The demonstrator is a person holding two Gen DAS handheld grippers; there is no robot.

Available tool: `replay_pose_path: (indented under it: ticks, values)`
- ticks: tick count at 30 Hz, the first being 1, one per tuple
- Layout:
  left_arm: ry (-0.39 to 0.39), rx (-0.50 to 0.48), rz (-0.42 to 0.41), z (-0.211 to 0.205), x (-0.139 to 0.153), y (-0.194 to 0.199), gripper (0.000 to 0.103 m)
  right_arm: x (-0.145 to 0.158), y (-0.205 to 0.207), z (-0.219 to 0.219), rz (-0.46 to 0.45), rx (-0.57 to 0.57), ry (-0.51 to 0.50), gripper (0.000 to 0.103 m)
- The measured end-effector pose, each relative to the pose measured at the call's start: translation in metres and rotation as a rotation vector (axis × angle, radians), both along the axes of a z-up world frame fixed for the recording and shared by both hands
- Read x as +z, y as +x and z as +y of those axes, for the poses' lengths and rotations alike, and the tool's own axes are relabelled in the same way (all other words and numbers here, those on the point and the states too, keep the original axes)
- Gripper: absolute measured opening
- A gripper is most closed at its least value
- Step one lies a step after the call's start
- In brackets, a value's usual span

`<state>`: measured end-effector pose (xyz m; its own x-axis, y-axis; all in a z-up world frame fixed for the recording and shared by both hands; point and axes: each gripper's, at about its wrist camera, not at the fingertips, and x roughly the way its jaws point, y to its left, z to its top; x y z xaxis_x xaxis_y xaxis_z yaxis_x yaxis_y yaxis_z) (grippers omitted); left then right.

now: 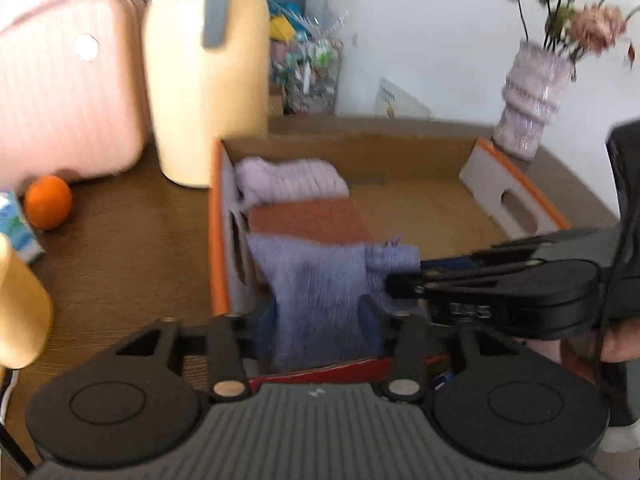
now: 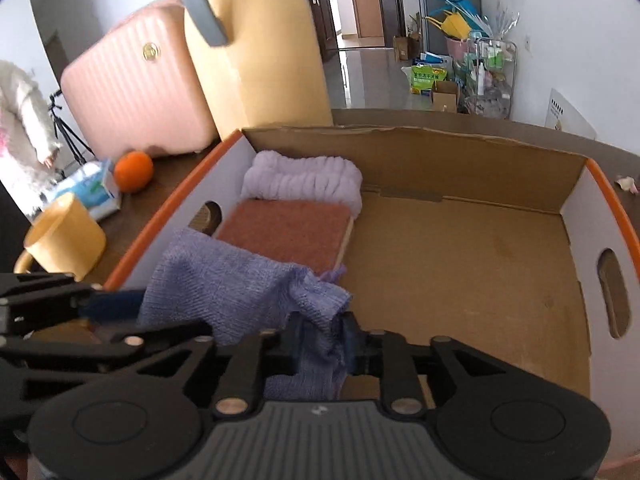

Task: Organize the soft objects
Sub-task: 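Carry the grey-purple cloth into the box beside the sponge and open, then withdraw both grippers from the box back over the table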

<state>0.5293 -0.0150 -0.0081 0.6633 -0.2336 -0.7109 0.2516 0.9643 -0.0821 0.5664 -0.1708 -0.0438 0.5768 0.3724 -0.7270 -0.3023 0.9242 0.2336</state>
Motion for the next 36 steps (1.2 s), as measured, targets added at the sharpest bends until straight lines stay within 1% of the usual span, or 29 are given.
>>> replay_pose_path:
  ticks: [2,4,5,8,11,12,13,14,15,17,20,23,24,26,28,31,34,36]
  values:
    - [-0.002,0.006,-0.036,0.003,0.014,-0.013,0.053,0.017,-0.013,-0.013,-0.035,-0.007,0.015,0.022]
    - [-0.006,0.013,-0.061,0.008,0.029,-0.025,0.061,0.039,-0.028,-0.031,-0.074,-0.022,0.024,0.023]
    - [-0.004,0.026,-0.076,0.011,0.037,-0.033,0.063,0.050,-0.038,-0.040,-0.100,-0.035,0.025,0.024]
    - [-0.005,0.044,-0.108,0.016,0.056,-0.060,0.070,0.077,-0.069,-0.060,-0.168,-0.069,0.001,0.027]
    - [0.006,0.046,-0.149,0.020,0.068,-0.092,0.074,0.095,-0.107,-0.079,-0.222,-0.090,-0.018,0.031]
    - [0.014,0.049,-0.162,0.020,0.070,-0.103,0.077,0.099,-0.118,-0.083,-0.236,-0.092,-0.023,0.032]
    - [0.019,0.047,-0.174,0.021,0.072,-0.116,0.079,0.102,-0.131,-0.088,-0.253,-0.096,-0.027,0.033]
    - [0.020,0.048,-0.185,0.022,0.073,-0.128,0.079,0.106,-0.147,-0.093,-0.275,-0.099,-0.032,0.040]
    - [0.020,0.051,-0.199,0.023,0.074,-0.142,0.081,0.109,-0.164,-0.099,-0.303,-0.104,-0.033,0.051]
    - [0.014,0.045,-0.225,0.027,0.073,-0.170,0.083,0.111,-0.198,-0.107,-0.352,-0.112,-0.038,0.062]
    - [-0.005,0.057,-0.230,0.037,0.063,-0.211,0.084,0.106,-0.250,-0.116,-0.409,-0.125,-0.050,0.062]
    - [0.009,0.070,-0.272,0.046,0.051,-0.260,0.087,0.095,-0.305,-0.123,-0.452,-0.143,-0.011,0.064]
    - [0.012,0.072,-0.287,0.049,0.048,-0.275,0.088,0.090,-0.321,-0.124,-0.460,-0.138,0.005,0.065]
    - [0.001,0.077,-0.308,0.055,0.040,-0.306,0.089,0.078,-0.353,-0.123,-0.473,-0.121,0.040,0.065]
    - [-0.024,0.101,-0.316,0.060,0.030,-0.332,0.089,0.066,-0.378,-0.118,-0.476,-0.117,0.043,0.065]
    - [-0.048,0.124,-0.295,0.064,0.016,-0.360,0.089,0.045,-0.409,-0.107,-0.446,-0.124,0.063,0.065]
    - [-0.076,0.104,-0.257,0.063,0.003,-0.379,0.089,0.027,-0.434,-0.097,-0.424,-0.111,0.083,0.065]
    - [-0.098,0.077,-0.224,0.061,-0.004,-0.382,0.088,0.018,-0.440,-0.093,-0.382,-0.110,0.117,0.065]
